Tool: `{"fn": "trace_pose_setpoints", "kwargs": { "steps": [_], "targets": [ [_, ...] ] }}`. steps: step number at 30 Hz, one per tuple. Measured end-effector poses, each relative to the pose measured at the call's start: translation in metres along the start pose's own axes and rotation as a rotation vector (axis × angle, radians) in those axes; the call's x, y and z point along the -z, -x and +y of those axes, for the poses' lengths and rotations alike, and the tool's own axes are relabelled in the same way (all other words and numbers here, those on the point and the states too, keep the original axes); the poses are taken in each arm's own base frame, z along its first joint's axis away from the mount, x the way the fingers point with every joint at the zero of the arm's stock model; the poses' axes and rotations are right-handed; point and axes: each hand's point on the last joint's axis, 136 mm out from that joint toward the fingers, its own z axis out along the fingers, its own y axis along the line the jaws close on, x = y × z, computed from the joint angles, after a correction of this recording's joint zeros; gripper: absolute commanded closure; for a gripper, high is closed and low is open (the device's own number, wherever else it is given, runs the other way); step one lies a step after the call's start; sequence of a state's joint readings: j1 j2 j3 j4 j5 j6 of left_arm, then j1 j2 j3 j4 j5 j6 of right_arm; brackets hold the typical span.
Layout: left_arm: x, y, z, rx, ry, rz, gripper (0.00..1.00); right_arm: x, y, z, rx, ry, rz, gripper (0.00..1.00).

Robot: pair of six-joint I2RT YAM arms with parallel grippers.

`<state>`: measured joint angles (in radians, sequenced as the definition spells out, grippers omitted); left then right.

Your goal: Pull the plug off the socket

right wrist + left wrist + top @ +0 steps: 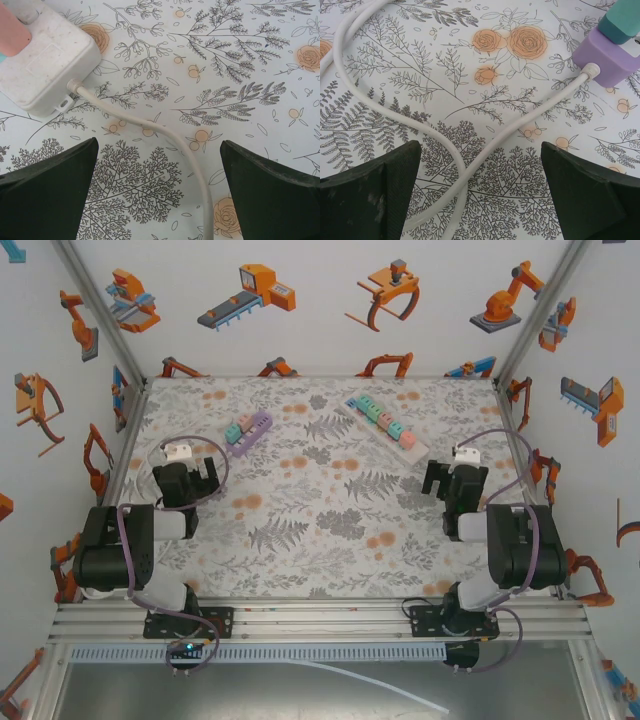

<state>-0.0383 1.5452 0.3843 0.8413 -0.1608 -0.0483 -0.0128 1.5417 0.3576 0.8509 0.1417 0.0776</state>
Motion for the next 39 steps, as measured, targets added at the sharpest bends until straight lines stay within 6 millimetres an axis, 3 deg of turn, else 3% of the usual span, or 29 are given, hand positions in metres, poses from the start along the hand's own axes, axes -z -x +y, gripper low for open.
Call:
{"fn": "trace_pose_setpoints", "kwargs": {
  "steps": [19,29,32,35,39],
  "targets": [
    [0.000,0.000,0.000,0.000,0.000,0.000,0.03,0.000,0.000,0.000,0.000,0.002,0.000,0.01],
    [0.000,0.001,0.000,0.000,-0.002,-0.002,0.03,0.002,0.003,0.011,0.015,0.065,-0.005,0.01],
    [0.006,0.009,0.000,0.002,-0.004,-0.019,0.03,0.016,0.023,0.010,0.012,0.068,-0.040,0.01],
    [0.024,0.032,0.004,0.012,0.006,-0.066,0.03,0.041,0.064,0.008,-0.037,0.072,-0.116,0.04],
    [0.064,0.080,0.000,0.054,-0.015,-0.168,0.03,0.061,0.131,0.017,-0.125,0.140,-0.186,0.06]
  ]
}}
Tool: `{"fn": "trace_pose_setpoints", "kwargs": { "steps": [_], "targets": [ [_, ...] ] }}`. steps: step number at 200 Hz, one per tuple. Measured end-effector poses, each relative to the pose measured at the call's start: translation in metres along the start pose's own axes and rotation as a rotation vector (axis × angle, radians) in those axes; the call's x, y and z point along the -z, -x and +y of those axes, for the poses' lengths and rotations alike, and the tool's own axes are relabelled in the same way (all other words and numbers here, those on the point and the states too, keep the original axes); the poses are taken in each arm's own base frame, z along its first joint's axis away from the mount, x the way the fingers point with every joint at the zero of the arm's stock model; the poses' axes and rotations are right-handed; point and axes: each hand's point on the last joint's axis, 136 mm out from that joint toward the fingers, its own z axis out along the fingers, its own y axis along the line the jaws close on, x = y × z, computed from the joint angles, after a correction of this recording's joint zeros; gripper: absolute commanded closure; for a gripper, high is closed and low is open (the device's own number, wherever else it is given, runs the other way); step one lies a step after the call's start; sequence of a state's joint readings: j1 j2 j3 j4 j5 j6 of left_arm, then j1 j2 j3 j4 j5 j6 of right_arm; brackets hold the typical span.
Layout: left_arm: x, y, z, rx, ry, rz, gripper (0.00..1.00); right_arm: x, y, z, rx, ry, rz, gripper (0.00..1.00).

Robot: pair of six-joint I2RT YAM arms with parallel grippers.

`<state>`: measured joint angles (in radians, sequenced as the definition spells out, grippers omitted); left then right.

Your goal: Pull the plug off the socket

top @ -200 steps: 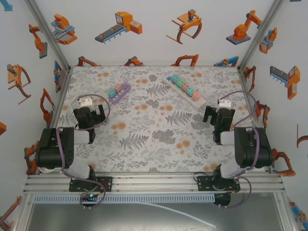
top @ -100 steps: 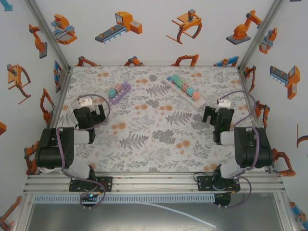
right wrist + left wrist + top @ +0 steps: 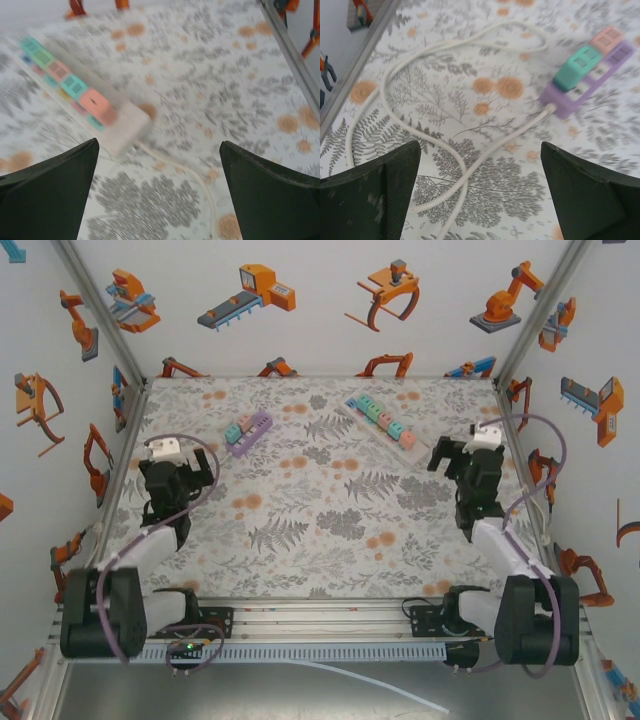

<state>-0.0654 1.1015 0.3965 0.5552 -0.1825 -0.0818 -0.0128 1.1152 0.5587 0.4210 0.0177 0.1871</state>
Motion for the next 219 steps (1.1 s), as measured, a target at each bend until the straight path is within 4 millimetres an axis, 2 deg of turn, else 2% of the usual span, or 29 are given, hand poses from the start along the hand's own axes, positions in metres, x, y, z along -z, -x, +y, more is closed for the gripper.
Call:
{"fn": "trace_pose_setpoints", "kwargs": {
  "steps": [11,26,48,67,94,104,124,142,160,174,195,204,219],
  "targets": [
    [0.010,0.015,-0.008,0.017,-0.024,-0.018,0.03,-0.002,0.021,0.010,-0.038,0.038,0.002,0.06],
    [0.027,0.042,-0.028,0.045,-0.094,-0.052,0.03,-0.010,0.048,0.027,-0.078,0.096,0.026,0.06],
    [0.053,0.071,-0.076,0.078,-0.277,-0.070,0.03,-0.034,0.077,0.060,-0.103,0.190,0.088,0.08],
    [0.078,0.081,-0.124,0.077,-0.465,-0.054,0.03,-0.065,0.087,0.083,-0.136,0.231,0.178,0.09],
    [0.123,0.080,-0.188,0.031,-0.755,0.005,0.03,-0.122,0.087,0.102,-0.191,0.246,0.288,0.09],
    [0.146,0.079,-0.210,0.009,-0.870,0.023,0.03,-0.142,0.077,0.105,-0.204,0.243,0.334,0.10],
    [0.187,0.078,-0.236,-0.033,-1.045,0.040,0.03,-0.185,0.050,0.109,-0.222,0.225,0.424,0.10],
    [0.221,0.076,-0.250,-0.069,-1.173,0.043,0.03,-0.218,0.018,0.110,-0.234,0.204,0.499,0.10],
    [0.244,0.072,-0.253,-0.109,-1.256,0.043,0.03,-0.236,-0.017,0.112,-0.246,0.193,0.578,0.10],
    [0.252,0.066,-0.252,-0.146,-1.278,0.049,0.03,-0.244,-0.043,0.116,-0.249,0.196,0.637,0.10],
    [0.250,0.054,-0.249,-0.200,-1.261,0.072,0.03,-0.248,-0.075,0.126,-0.248,0.210,0.709,0.10],
    [0.247,0.049,-0.247,-0.220,-1.248,0.086,0.03,-0.247,-0.083,0.131,-0.259,0.226,0.732,0.10],
    [0.244,0.042,-0.245,-0.248,-1.229,0.101,0.03,-0.247,-0.082,0.136,-0.259,0.243,0.735,0.10]
  ]
}}
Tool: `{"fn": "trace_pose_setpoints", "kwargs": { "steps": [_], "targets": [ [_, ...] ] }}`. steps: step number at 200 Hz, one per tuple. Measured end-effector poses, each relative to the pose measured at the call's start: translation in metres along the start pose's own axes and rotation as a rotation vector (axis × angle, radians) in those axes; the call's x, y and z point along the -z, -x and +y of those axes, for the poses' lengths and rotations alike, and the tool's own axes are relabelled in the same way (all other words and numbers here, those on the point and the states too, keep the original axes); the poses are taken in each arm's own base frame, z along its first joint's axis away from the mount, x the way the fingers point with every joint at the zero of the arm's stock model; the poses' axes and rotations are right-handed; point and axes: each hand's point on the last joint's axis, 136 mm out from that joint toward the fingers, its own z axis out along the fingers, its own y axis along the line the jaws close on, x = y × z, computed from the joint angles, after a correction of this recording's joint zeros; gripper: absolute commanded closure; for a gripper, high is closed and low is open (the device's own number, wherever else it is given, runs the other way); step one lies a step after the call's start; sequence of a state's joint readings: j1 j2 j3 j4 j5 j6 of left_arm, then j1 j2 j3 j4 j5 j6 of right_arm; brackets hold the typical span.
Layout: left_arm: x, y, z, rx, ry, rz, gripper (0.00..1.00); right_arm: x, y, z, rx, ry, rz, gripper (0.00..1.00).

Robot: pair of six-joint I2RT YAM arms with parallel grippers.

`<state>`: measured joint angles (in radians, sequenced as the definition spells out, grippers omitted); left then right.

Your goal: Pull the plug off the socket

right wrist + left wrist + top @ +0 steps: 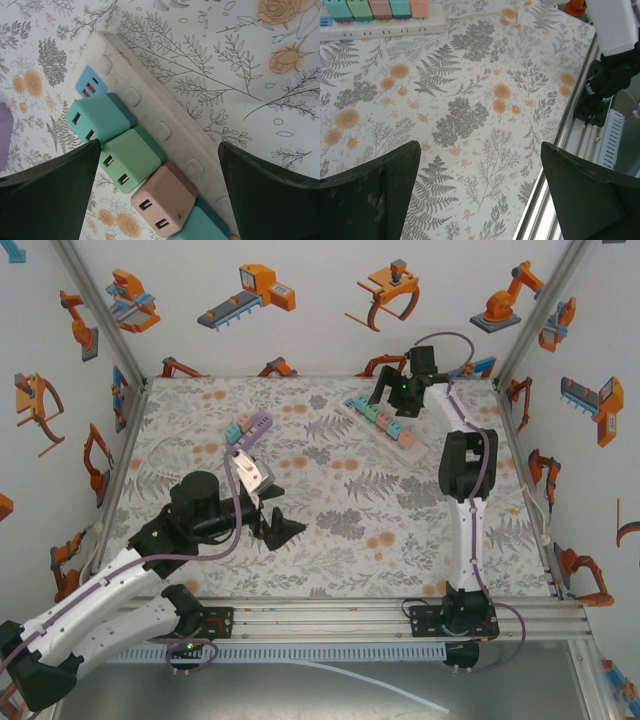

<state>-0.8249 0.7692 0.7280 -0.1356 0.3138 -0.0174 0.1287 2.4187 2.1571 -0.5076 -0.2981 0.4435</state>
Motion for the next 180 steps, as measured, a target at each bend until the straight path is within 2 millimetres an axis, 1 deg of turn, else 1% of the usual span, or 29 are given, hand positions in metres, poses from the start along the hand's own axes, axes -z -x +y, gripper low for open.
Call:
{"fn": "trace_pose_setpoints", "kwargs": {
  "steps": [39,53,90,118,137,153,180],
  "targets": [
    [-0.001,-0.005,0.010,-0.024,0.055,0.019,0.03,-0.002,-0.008,0.008,0.045,0.031,0.035,0.10],
    [-0.002,-0.006,0.015,-0.026,0.082,0.025,0.03,-0.003,-0.018,0.016,0.073,0.066,0.073,0.10],
    [-0.004,-0.010,0.026,-0.026,0.143,0.041,0.03,-0.005,-0.037,0.037,0.112,0.165,0.134,0.12],
    [-0.004,-0.012,0.034,-0.025,0.185,0.048,0.03,-0.003,-0.052,0.052,0.142,0.221,0.163,0.14],
    [-0.004,-0.015,0.040,-0.024,0.220,0.054,0.03,0.001,-0.066,0.060,0.165,0.248,0.191,0.14],
    [-0.003,-0.018,0.047,-0.021,0.261,0.060,0.03,0.005,-0.081,0.070,0.201,0.263,0.215,0.16],
    [0.000,-0.023,0.060,-0.014,0.333,0.068,0.03,0.014,-0.116,0.092,0.263,0.284,0.262,0.18]
  ]
}}
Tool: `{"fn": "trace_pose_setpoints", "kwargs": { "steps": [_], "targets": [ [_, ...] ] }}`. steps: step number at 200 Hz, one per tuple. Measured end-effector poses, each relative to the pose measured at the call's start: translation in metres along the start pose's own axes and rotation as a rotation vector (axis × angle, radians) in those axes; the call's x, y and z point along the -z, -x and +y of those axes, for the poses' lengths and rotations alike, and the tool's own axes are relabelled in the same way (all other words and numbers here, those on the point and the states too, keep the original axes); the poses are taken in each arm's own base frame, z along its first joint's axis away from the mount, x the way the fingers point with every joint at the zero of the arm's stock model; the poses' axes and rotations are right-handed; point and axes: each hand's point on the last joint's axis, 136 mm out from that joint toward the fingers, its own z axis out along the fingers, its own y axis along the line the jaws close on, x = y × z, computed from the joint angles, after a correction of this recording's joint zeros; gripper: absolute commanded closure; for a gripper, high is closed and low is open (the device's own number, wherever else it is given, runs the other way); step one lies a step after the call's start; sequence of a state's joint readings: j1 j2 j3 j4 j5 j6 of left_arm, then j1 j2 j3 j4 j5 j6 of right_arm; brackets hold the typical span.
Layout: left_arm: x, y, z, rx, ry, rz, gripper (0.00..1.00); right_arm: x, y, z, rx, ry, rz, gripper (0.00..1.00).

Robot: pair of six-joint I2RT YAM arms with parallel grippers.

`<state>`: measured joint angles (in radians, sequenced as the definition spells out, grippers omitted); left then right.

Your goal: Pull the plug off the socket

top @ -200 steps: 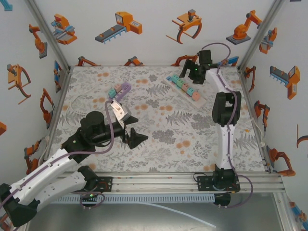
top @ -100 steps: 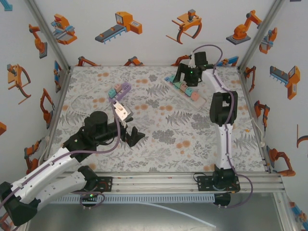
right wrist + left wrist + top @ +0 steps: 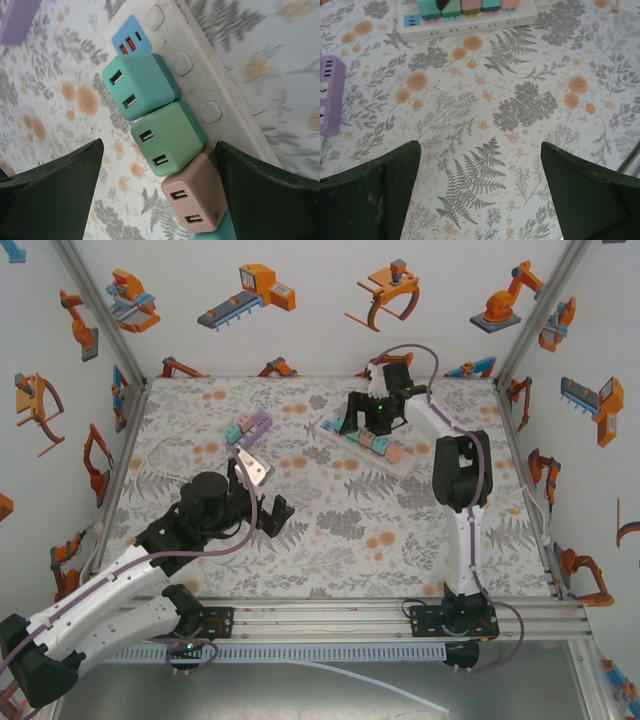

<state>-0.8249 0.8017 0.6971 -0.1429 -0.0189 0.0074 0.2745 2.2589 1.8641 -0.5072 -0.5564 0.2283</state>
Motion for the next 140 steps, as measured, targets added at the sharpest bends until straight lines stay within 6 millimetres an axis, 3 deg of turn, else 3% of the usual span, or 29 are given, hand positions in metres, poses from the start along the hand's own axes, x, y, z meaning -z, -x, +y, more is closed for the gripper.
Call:
{"fn": "trace_pose_setpoints", "kwargs": {
  "steps": [69,140],
  "targets": [
    [-0.004,-0.017,0.024,0.032,0.144,0.024,0.03,-0.001,-0.089,0.076,0.103,0.090,0.067,0.18],
    [-0.008,-0.023,0.040,0.081,0.239,0.024,0.03,-0.012,-0.146,0.148,0.166,0.237,0.055,0.19]
  ]
}}
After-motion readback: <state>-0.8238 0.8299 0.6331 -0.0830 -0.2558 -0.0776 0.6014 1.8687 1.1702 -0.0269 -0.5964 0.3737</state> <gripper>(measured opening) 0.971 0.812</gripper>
